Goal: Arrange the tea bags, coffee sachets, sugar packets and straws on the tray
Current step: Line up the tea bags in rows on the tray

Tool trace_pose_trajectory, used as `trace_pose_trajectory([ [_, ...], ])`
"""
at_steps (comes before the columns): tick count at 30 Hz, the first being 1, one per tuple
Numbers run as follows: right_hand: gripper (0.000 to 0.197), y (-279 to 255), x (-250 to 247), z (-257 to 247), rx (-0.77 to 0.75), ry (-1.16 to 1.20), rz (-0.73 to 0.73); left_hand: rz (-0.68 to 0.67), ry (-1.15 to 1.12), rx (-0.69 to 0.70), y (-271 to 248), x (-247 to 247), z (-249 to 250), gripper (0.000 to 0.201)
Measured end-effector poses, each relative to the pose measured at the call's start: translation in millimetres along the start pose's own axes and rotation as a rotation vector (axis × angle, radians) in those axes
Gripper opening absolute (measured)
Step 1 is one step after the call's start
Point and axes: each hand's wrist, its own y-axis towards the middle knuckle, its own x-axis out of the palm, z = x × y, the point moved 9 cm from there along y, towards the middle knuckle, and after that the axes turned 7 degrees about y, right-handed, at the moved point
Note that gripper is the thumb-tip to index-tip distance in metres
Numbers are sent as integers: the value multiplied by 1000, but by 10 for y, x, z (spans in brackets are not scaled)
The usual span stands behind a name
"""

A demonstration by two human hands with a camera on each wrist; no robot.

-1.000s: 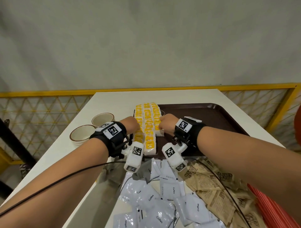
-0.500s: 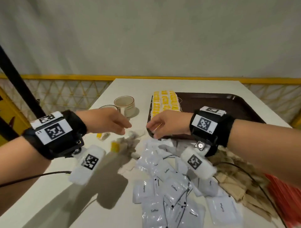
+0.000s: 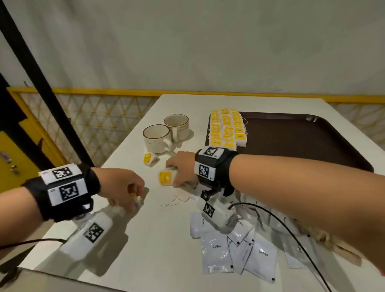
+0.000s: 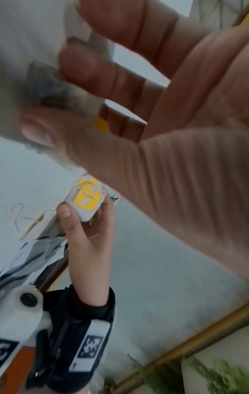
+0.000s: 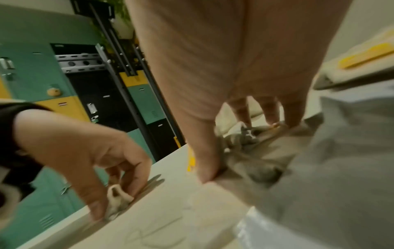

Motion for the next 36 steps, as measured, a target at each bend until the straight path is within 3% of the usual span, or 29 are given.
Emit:
trace_pose_trajectory([
  [4, 21, 45, -60, -80, -51, -33, 83, 18, -157, 66, 21, -150, 107, 8],
  [7, 15, -100, -334, 49, -49, 173, 268, 191, -496, 146, -53, -448, 224, 5],
  [9, 18, -324, -542, 209, -50, 557, 354, 312, -774, 219, -128, -622, 325, 7],
  [12, 22, -800, -620, 447, -77, 1348, 366, 385, -1071, 334, -133, -728, 633, 10],
  [16, 48, -1377, -398, 858, -36, 1764, 426, 359, -1240, 455, 62, -703, 1293, 17],
  [18, 50, -1569, -255, 1063, 11, 1827, 492, 334, -1249, 479, 170, -657, 1620, 22],
  [23, 14, -1807, 121, 1397, 162, 1894, 661, 371, -1211, 471, 380, -432, 2062, 27],
  [29, 17, -1860, 203, 1471, 170, 1907, 711, 473, -1159, 529, 363, -325, 2132, 17],
  [36, 16, -1866, 162, 1398, 88, 1805, 703, 588, -1178, 510, 284, -368, 2038, 36],
])
